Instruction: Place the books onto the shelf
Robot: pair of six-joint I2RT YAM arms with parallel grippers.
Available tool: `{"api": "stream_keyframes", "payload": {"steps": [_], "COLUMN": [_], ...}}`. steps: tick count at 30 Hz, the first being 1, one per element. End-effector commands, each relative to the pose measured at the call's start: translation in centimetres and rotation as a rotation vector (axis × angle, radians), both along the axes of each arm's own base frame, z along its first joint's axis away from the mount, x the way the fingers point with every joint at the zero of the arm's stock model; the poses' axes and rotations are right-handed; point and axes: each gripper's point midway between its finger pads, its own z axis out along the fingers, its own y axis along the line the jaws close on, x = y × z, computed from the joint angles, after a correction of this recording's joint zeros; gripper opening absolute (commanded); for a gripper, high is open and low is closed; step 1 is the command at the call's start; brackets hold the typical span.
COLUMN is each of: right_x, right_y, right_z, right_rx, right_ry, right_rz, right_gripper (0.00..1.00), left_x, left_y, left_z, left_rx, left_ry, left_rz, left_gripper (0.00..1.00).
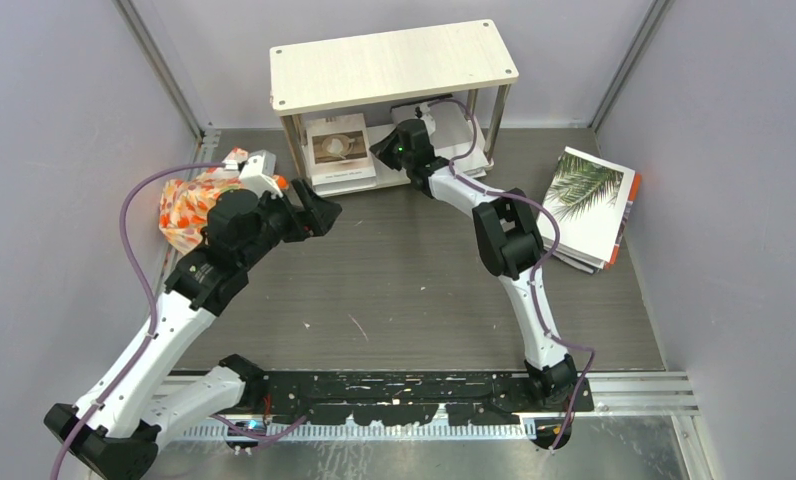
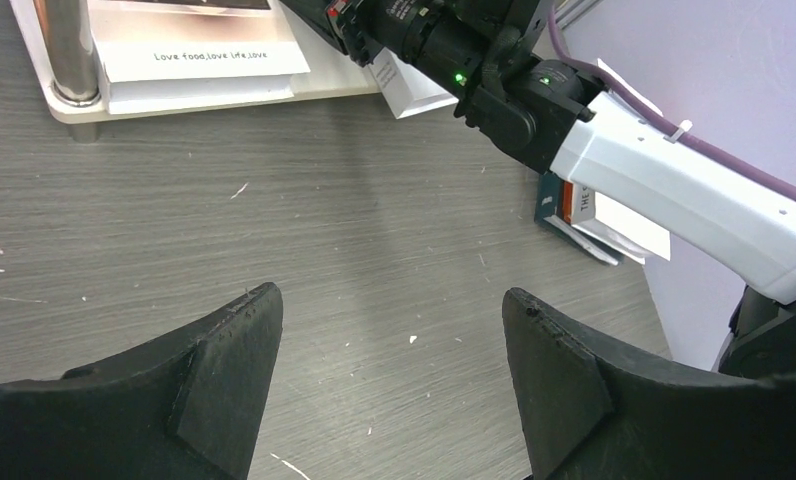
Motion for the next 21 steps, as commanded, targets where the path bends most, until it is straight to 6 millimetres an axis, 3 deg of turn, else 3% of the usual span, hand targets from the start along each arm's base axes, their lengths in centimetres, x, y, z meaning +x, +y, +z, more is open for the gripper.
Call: {"api": "stream_keyframes", "payload": {"steps": [1, 5, 7, 21], "right_x": [0.2, -0.3, -0.6, -3.1], "right_y": [0.7, 0.2, 0.0, -2.1], "right_z": [3.4, 4.1, 4.7, 8.5], "right_rx": [0.014, 0.018, 0.031, 0.042], "right_ry": [-0.067, -0.086, -0.106, -0.186], "right_rz": [0.0, -0.012, -0.018, -0.038], "right_gripper": [0.11, 0.29, 0.34, 0.42], "left_x": [0.7, 0.8, 0.8, 0.3], "left_y": [-0.1, -0.1, -0.1, -0.1], "left_z": [1.9, 2.1, 2.1, 2.8], "left_rx": [-0.014, -0.021, -0.022, -0.055], "left_ry": [-0.078, -0.09, -0.09, -0.099], "left_rz": [0.003, 0.004, 0.005, -0.001], "left_gripper": [0.81, 0.81, 0.82, 0.82]}}
